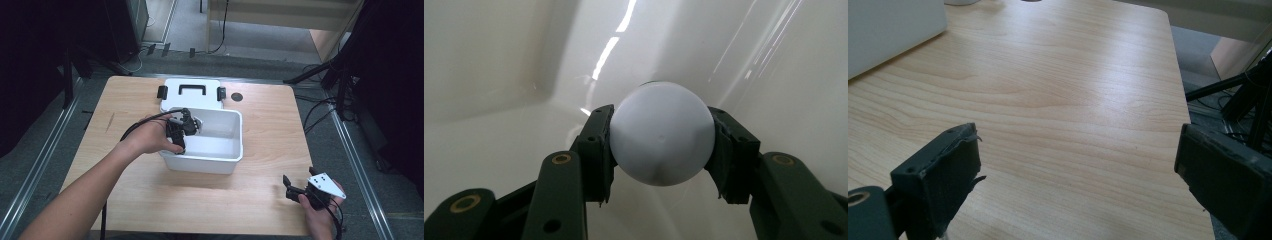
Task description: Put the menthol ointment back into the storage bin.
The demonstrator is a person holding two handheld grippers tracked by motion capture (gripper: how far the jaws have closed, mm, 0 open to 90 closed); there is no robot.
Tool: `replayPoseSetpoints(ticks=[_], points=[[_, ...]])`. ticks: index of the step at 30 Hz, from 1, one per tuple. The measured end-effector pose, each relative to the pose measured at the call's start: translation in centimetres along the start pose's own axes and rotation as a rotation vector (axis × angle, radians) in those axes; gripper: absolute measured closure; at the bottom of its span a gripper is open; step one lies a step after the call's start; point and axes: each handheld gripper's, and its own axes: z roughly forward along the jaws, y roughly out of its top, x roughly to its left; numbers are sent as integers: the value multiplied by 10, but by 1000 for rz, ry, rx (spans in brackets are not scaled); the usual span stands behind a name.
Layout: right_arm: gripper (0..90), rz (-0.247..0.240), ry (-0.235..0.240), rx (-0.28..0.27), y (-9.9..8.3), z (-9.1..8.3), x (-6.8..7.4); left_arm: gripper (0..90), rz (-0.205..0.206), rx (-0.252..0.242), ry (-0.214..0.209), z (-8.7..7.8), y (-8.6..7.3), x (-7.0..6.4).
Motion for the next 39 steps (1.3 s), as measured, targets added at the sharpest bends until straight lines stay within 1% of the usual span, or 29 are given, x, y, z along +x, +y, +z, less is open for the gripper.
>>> replayPoseSetpoints(ticks=[1, 2, 5, 6, 9, 10, 11, 12, 13, 14, 15, 16, 19, 21, 22, 23, 25, 26, 28, 31, 33, 34, 35, 36, 39], points=[[46, 0, 0, 0, 0, 0, 0, 514, 0, 0, 0, 0, 0, 0], [46, -3, 2, 0, 0, 0, 0, 514, -9, -14, -11, 0, 1, -1], [46, -6, 2, -1, 0, 0, 0, 514, 5, -22, -30, -2, 5, -3], [46, 0, 1, -1, 0, 0, 0, 514, 10, -28, -33, -2, 7, -5], [46, 0, 2, -1, 0, 0, 0, 514, 22, -22, -33, 0, 10, -5], [47, 1, 2, -2, 0, 0, 0, 514, 19, -8, -43, 4, 12, -5], [47, 1, 2, -2, 0, 0, 0, 515, 19, -8, -43, 4, 12, -5], [47, 4, 3, -3, 0, 0, 0, 515, 15, 1, -65, 9, 13, -4], [47, 4, 3, -3, 0, 0, 0, 515, 15, 1, -65, 9, 13, -4], [47, 1, 4, -5, 0, 0, -1, 515, 3, 11, -98, 14, 13, -3], [47, 1, 4, -5, 0, 0, -1, 515, 3, 11, -98, 14, 13, -3], [46, 3, 4, -4, 0, 0, 0, 515, -13, 21, -114, 16, 13, -1], [46, 4, 5, -2, 0, 0, 0, 515, -18, 30, -108, 17, 13, -1], [46, 3, 4, -2, 0, 0, 0, 515, -32, 45, -113, 20, 13, -1], [47, 2, 4, -2, 0, 0, 0, 514, -37, 66, -108, 21, 14, 0], [47, 1, 4, -2, 0, 0, 0, 514, -38, 69, -103, 22, 14, 0], [48, 0, 3, -1, 0, 0, 0, 514, -41, 92, -104, 25, 14, 1], [48, -6, 4, -1, 0, 0, 0, 514, -49, 103, -98, 26, 15, 2], [49, -5, 4, -1, 0, 0, 0, 514, -54, 98, -99, 26, 15, 2], [49, -6, 4, -2, 0, 0, 0, 512, -54, 108, -95, 27, 16, 2], [49, -5, 3, -1, 0, 0, 0, 510, -57, 131, -85, 27, 16, 1], [50, -5, 4, -1, 0, 0, 0, 508, -63, 137, -89, 27, 16, 2], [50, -5, 4, -1, 0, 0, 0, 508, -71, 141, -91, 28, 16, 2], [50, -5, 4, -1, 0, 0, 0, 507, -60, 145, -89, 28, 16, 2], [50, -5, 3, -2, 0, 0, 0, 488, -67, 145, -89, 28, 16, 1]])
